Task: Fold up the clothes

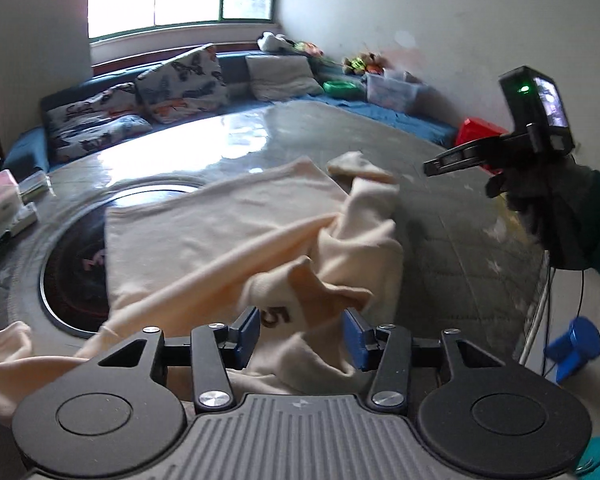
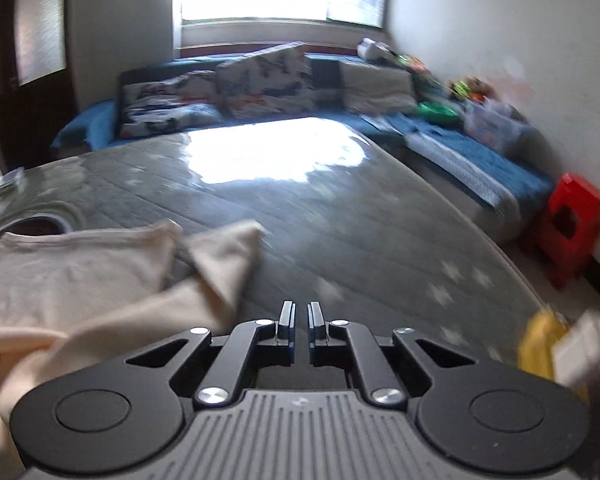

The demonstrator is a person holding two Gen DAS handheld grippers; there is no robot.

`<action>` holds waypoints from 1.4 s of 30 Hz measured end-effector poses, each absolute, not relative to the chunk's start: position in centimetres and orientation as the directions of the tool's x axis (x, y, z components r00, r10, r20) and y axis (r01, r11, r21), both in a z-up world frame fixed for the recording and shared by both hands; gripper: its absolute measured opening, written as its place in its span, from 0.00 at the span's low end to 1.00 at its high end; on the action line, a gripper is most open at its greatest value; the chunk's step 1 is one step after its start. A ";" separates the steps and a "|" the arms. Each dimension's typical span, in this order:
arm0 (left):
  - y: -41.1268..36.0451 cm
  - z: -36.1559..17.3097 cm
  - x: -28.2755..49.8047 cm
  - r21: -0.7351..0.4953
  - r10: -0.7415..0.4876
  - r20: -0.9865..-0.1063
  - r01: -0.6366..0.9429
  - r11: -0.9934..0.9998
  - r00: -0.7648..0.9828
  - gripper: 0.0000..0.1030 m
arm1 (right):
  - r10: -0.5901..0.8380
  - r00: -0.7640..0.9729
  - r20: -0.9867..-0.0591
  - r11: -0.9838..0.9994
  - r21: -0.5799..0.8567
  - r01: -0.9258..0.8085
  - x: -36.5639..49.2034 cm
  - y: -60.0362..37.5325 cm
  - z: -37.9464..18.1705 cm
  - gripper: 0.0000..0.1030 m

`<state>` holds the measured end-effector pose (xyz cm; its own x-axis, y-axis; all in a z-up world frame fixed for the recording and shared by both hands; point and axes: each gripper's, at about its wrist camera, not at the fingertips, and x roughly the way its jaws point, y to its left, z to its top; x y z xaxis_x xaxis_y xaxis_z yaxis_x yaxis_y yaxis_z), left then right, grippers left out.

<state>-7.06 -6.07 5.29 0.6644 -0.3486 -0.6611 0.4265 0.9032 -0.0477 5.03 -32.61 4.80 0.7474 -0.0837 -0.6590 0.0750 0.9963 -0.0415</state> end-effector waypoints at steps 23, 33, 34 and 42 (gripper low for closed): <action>-4.7 4.1 -10.2 0.018 -0.377 -0.675 0.525 0.851 0.634 0.13 | -0.026 0.759 -0.650 0.946 -0.261 -0.191 11.3 -24.6 2.3 0.30; -5.5 6.0 -7.1 0.062 -0.386 -0.600 0.522 0.851 0.701 0.40 | -0.172 0.798 -0.578 0.946 -0.323 -0.030 7.7 -28.8 4.0 0.03; -5.7 5.7 -6.6 0.060 -0.384 -0.604 0.520 0.852 0.698 0.40 | -0.190 0.799 -0.570 0.944 -0.329 -0.010 7.1 -29.4 4.2 0.03; -6.4 2.9 -3.8 0.022 -0.375 -0.648 0.509 0.860 0.662 0.09 | -0.252 0.777 -0.576 0.948 -0.307 0.080 2.3 -33.7 5.2 0.06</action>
<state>-3.76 -6.40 2.94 0.6625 -0.3755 -0.6482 0.5094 0.8602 0.0223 2.28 -33.70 5.23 0.7774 -0.2517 -0.5764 0.0796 0.9485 -0.3067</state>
